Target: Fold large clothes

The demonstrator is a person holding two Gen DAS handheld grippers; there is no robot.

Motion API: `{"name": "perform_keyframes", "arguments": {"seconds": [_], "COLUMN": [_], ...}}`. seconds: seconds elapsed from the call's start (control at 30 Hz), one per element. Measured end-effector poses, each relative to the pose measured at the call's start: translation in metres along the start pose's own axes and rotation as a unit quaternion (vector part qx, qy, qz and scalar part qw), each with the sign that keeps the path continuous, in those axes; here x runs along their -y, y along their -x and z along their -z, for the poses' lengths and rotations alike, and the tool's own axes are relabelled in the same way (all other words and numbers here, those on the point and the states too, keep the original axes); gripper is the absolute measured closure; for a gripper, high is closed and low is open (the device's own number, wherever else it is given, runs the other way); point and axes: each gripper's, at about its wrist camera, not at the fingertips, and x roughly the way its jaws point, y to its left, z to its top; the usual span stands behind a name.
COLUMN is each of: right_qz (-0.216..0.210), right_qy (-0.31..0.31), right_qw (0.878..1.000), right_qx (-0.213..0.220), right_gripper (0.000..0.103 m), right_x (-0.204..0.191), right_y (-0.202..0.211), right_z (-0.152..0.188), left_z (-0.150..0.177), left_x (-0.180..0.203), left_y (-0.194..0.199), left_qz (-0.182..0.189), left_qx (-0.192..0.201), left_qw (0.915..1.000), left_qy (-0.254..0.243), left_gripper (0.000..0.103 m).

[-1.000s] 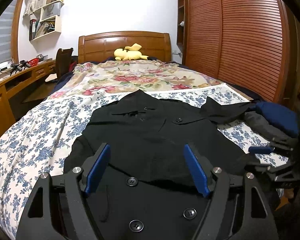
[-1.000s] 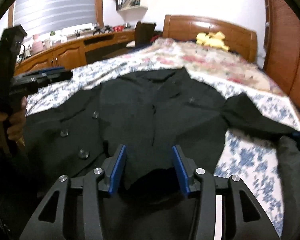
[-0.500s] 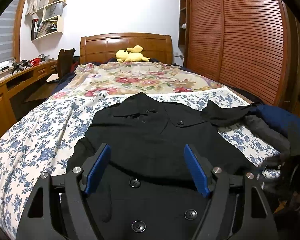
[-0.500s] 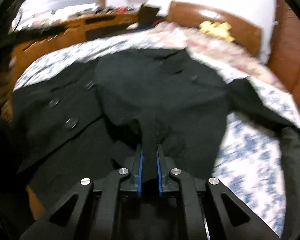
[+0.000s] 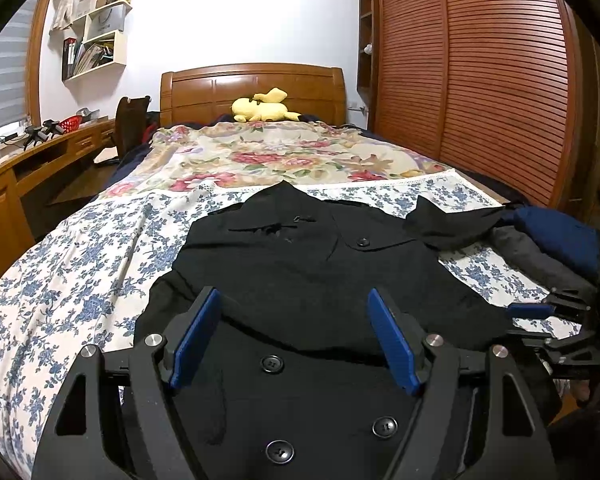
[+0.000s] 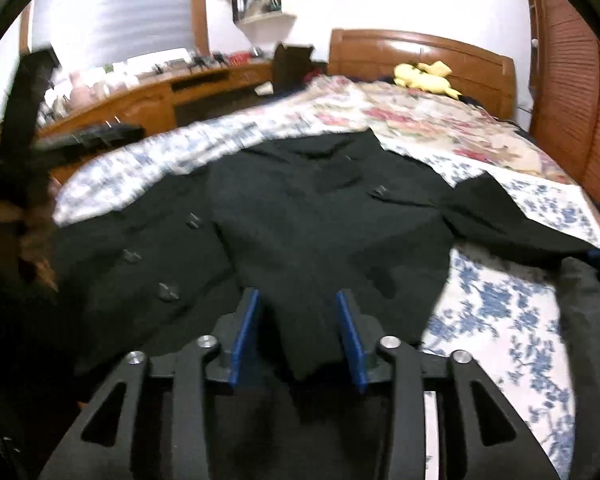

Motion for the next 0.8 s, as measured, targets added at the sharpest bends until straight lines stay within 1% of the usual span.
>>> {"name": "perform_keyframes", "arguments": {"seconds": [0.07, 0.13, 0.2, 0.23, 0.27, 0.37, 0.5, 0.6, 0.7, 0.8], "right_qz": [-0.008, 0.007, 0.020, 0.029, 0.035, 0.042, 0.026, 0.024, 0.023, 0.019], "right_qy": [-0.011, -0.016, -0.023, -0.029, -0.031, -0.028, -0.036, -0.026, -0.028, -0.033], "right_qw": [1.000, 0.999, 0.999, 0.999, 0.999, 0.999, 0.997, 0.994, 0.994, 0.994], "right_qx": [0.017, 0.030, 0.032, 0.028, 0.021, -0.007, -0.063, -0.105, -0.106, -0.103], "right_gripper": [0.055, 0.055, 0.055, 0.060, 0.070, 0.076, 0.076, 0.076, 0.076, 0.076], "right_x": [0.005, 0.011, 0.015, 0.019, 0.020, 0.024, 0.013, 0.005, 0.004, 0.003], "right_y": [0.007, 0.009, 0.008, 0.003, -0.003, -0.027, -0.052, -0.070, -0.072, -0.070], "right_z": [-0.002, -0.004, -0.005, -0.007, -0.006, -0.004, -0.003, 0.009, 0.008, 0.006], "left_z": [0.001, 0.002, 0.003, 0.004, 0.005, 0.006, 0.007, 0.008, 0.010, 0.011], "left_x": [0.002, 0.005, 0.007, 0.009, 0.010, 0.014, 0.017, 0.019, 0.021, 0.022], "left_y": [-0.001, -0.002, -0.005, -0.005, -0.006, -0.006, -0.005, -0.005, -0.006, -0.009], "left_qz": [0.001, 0.002, 0.007, 0.008, 0.009, 0.011, 0.017, 0.022, 0.030, 0.028], "left_qx": [0.000, -0.001, -0.004, -0.005, -0.006, -0.007, -0.006, -0.009, -0.015, -0.025], "left_qw": [1.0000, 1.0000, 1.0000, 0.9999, 0.9999, 0.9998, 0.9997, 0.9996, 0.9993, 0.9991], "left_qy": [-0.001, -0.005, -0.006, -0.006, -0.007, -0.012, -0.016, -0.017, -0.017, -0.019], "left_gripper": [0.026, 0.026, 0.026, 0.026, 0.026, 0.026, 0.026, 0.026, 0.026, 0.026]}}
